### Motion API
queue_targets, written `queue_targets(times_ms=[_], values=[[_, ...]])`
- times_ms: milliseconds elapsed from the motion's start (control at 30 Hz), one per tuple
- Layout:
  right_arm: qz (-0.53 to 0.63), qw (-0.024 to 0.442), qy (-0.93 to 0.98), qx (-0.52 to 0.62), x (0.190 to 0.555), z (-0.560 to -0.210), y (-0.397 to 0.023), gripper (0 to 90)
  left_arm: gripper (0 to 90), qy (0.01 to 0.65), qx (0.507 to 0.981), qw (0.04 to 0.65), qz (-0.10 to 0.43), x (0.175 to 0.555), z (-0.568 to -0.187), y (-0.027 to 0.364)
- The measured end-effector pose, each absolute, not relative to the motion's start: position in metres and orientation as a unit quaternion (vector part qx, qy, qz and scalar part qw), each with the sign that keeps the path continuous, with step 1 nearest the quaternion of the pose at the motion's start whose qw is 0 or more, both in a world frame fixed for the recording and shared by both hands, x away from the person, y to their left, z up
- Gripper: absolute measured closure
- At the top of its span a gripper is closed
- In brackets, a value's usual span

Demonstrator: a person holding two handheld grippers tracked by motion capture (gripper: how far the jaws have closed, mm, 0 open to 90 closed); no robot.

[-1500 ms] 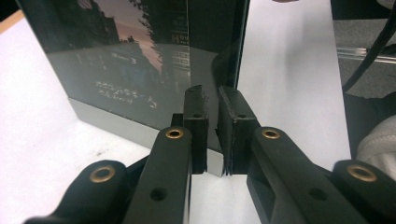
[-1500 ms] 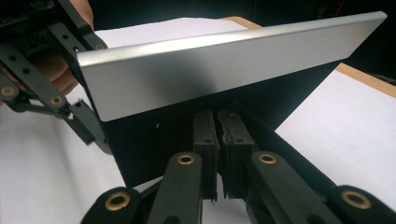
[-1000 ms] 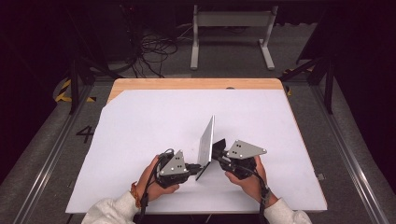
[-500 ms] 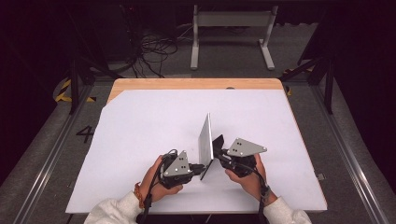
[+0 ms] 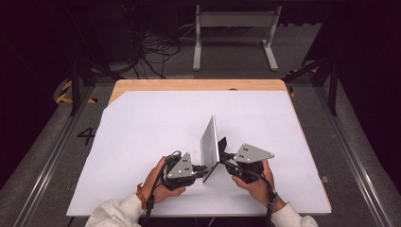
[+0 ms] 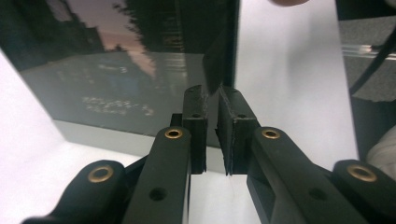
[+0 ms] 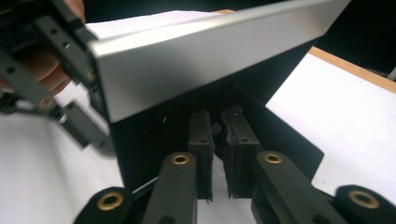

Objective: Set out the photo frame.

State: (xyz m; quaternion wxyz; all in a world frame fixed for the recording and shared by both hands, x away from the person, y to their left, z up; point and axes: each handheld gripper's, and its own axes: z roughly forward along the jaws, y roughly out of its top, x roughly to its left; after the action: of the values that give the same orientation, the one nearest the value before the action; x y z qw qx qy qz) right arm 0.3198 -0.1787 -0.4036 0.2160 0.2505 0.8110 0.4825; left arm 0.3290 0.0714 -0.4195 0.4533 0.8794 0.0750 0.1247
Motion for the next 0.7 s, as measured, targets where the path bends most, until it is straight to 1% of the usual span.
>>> queue_targets(times_ms=[67, 233, 267, 333, 400, 467, 567, 633, 700], values=[[0.479, 0.215, 0.813, 0.252, 0.313, -0.405, -0.182, 78.8, 81.5, 0.086, 0.877, 0.458, 0.12, 0.334, -0.42, 0.077], [0.475, 0.202, 0.816, 0.261, 0.295, -0.411, -0.188, 72.6, 80.6, 0.108, 0.875, 0.452, 0.135, 0.35, -0.42, 0.093], [0.474, 0.201, 0.817, 0.261, 0.292, -0.412, -0.188, 70.3, 80.4, 0.113, 0.875, 0.45, 0.135, 0.354, -0.42, 0.096], [0.474, 0.197, 0.818, 0.261, 0.286, -0.414, -0.185, 69.2, 79.6, 0.125, 0.873, 0.453, 0.131, 0.359, -0.422, 0.103], [0.475, 0.196, 0.818, 0.259, 0.282, -0.415, -0.181, 64.8, 78.8, 0.131, 0.873, 0.449, 0.136, 0.365, -0.424, 0.107], [0.48, 0.187, 0.817, 0.259, 0.281, -0.416, -0.175, 63.0, 78.2, 0.141, 0.872, 0.449, 0.136, 0.37, -0.426, 0.11], [0.479, 0.19, 0.816, 0.262, 0.282, -0.418, -0.168, 58.1, 77.2, 0.149, 0.872, 0.448, 0.132, 0.376, -0.429, 0.112], [0.483, 0.189, 0.812, 0.266, 0.284, -0.419, -0.164, 56.9, 75.2, 0.148, 0.873, 0.444, 0.137, 0.377, -0.43, 0.111], [0.487, 0.19, 0.808, 0.272, 0.288, -0.421, -0.161, 53.4, 72.9, 0.151, 0.873, 0.445, 0.134, 0.379, -0.431, 0.11]])
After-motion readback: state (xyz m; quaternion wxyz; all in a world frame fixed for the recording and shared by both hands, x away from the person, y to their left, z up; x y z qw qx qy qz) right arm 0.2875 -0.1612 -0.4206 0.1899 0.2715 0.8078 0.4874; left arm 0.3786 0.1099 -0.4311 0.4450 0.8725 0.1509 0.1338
